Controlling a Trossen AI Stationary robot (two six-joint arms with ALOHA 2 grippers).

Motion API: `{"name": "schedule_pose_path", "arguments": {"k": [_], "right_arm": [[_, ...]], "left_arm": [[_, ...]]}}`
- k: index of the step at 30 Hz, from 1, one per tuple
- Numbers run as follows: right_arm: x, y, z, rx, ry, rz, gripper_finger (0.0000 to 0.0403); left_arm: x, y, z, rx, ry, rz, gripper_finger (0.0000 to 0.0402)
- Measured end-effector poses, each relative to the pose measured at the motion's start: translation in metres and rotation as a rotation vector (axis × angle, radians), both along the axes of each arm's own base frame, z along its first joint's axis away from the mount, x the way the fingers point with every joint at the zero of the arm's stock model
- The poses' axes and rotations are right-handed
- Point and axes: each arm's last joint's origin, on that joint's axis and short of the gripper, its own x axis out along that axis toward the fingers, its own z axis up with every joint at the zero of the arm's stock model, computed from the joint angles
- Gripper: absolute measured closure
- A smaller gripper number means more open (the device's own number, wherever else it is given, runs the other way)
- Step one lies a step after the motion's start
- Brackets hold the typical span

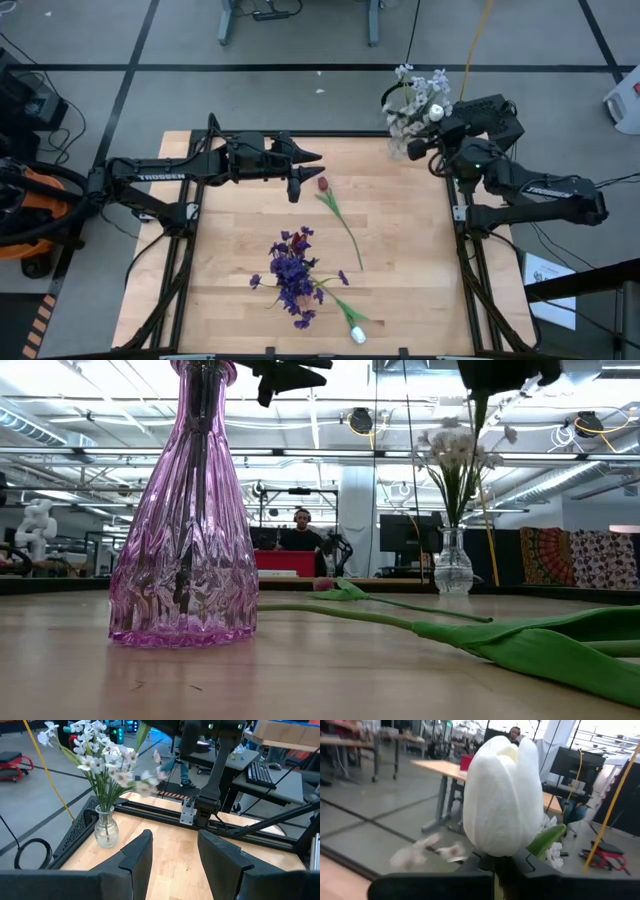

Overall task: Sort flowers into vase by color
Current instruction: Put the white flower into the transparent vase

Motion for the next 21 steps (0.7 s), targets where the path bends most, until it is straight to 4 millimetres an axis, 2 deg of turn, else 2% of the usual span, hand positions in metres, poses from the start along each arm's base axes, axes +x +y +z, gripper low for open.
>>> {"name": "schedule_pose_path", "arguments": {"k": [7,21], "right_arm": [[0.013,-0.008,-0.009,0.017,0.058,0.008,0.0403],[0.017,-0.023,-0.016,0.063,0.057,0.024,0.0403]], "left_arm": [[0.0,0.0,0.0,-0.008,-0.001,0.004,0.0239],[0.0,0.0,0.0,-0.008,0.0,0.004,0.0239]]}}
